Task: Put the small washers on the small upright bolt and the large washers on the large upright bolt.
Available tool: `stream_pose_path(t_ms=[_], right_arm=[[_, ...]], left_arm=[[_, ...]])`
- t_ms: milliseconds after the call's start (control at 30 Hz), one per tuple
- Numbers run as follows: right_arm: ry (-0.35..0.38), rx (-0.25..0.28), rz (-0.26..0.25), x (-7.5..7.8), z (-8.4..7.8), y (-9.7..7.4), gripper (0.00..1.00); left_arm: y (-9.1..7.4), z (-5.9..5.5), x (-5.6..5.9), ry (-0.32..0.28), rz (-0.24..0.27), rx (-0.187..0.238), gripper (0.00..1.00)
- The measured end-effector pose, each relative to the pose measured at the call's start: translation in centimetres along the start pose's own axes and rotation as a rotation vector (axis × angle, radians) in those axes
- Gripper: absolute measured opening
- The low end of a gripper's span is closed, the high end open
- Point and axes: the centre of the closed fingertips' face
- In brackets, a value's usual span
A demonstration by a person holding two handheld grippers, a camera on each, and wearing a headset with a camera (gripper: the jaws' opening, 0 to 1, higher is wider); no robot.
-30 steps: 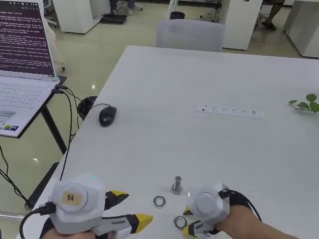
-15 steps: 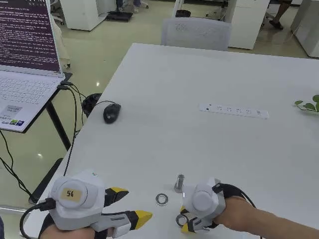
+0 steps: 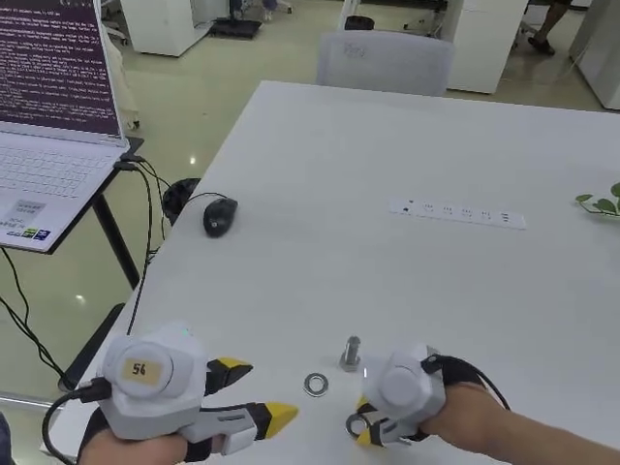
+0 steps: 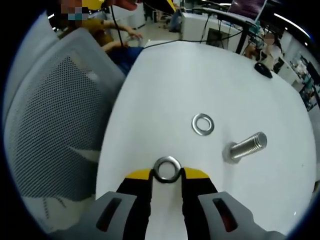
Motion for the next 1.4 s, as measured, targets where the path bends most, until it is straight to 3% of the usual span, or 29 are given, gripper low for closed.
stream_pose_path(t_ms=[300, 767, 933, 1167, 1400], right_arm=[[0.036, 0.050, -0.073, 1.8, 0.9, -1.7, 0.22], [0.026, 0.062, -0.139, 5.2, 2.8, -4.8, 0.23], [0.031, 0.060, -0.171, 7.5, 3.8, -5.9, 0.23], [0.054, 0.038, -0.175, 9.3, 4.0, -5.8, 0.23], [0.060, 0.024, -0.164, 10.0, 4.2, -5.3, 0.23]], left_arm=[[0.1, 0.0, -0.1, -0.003, -0.001, 0.001, 0.49], [0.1, -0.1, 0.0, -0.003, -0.005, 0.004, 0.49], [0.1, -0.3, 0.1, -0.006, -0.007, 0.002, 0.49], [0.0, 0.0, 0.0, -0.004, -0.006, 0.004, 0.49], [0.1, 0.2, -0.2, 0.001, -0.008, 0.004, 0.49]])
Point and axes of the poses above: the centre of the closed fingertips' face, and the gripper's own axes: y roughly forward along the fingers, x roughly to its right, z roughly out of its top, and after that the axes turned 3 degrees about -z, right-handed
